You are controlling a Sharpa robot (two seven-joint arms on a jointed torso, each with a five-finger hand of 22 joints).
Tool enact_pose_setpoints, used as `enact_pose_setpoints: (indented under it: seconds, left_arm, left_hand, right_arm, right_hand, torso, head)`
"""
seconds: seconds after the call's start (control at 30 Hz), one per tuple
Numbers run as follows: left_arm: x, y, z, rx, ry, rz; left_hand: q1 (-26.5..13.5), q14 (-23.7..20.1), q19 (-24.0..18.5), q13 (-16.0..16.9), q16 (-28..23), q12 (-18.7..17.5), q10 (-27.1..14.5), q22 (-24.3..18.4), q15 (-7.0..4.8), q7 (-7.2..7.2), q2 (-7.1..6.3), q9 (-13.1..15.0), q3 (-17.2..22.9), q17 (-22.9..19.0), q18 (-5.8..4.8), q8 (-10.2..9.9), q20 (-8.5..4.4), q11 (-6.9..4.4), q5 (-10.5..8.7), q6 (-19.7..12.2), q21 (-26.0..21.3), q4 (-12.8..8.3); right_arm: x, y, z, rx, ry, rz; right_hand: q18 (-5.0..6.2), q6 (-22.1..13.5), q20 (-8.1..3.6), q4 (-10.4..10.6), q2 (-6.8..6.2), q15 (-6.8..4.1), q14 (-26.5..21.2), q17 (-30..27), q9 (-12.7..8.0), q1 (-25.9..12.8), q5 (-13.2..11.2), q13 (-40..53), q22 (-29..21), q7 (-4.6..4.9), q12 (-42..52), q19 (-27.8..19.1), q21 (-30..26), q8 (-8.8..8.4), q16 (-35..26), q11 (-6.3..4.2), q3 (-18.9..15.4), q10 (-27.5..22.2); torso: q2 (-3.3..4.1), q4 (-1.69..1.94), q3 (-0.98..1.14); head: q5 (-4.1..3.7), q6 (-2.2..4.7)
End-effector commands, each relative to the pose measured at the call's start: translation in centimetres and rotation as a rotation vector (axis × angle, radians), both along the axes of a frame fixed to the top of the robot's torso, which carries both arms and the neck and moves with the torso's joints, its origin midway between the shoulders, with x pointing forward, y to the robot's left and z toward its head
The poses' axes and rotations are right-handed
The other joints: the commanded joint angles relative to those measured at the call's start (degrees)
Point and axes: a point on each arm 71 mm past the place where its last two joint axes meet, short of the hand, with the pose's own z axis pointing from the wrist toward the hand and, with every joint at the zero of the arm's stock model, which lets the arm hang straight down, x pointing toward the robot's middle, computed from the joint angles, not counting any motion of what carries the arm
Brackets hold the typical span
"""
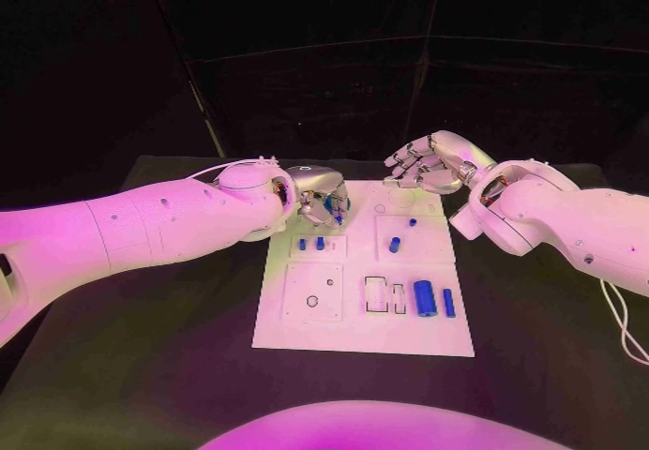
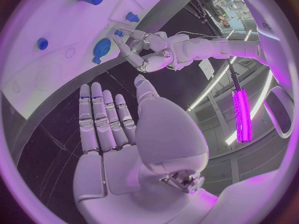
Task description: Assemble the parts on the task board
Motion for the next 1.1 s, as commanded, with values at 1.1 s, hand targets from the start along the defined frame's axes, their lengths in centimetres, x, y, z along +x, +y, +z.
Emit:
enact_pose_setpoints:
  seconds: [1.1]
  left_arm:
    - [-0.5,5.5,0.2,-0.011,0.081,0.110]
  left_hand:
    - [-1.09,0.90,0.45,-0.19,-0.25,-0.82,1.01,0.32,-0.42,0.06,-0.53,-0.07,0.79,-0.36,-0.37,-0.47,0.03,-0.08,-0.09,0.92,0.50,-0.13]
  right_arm:
    - [0.1,-0.2,0.2,0.007,-0.012,0.000]
  right_hand:
    - [0.19,-0.48,0.37,-0.34,0.63,0.24,-0.02,-0.13,-0.08,-0.05,0.35,-0.14,-0.06,3.66,0.37,0.17,-0.30,0.37,-0.24,0.18,0.12,-0.44]
  torso:
    - [0.04,-0.16,0.06]
  head:
    - [0.28,-0.10]
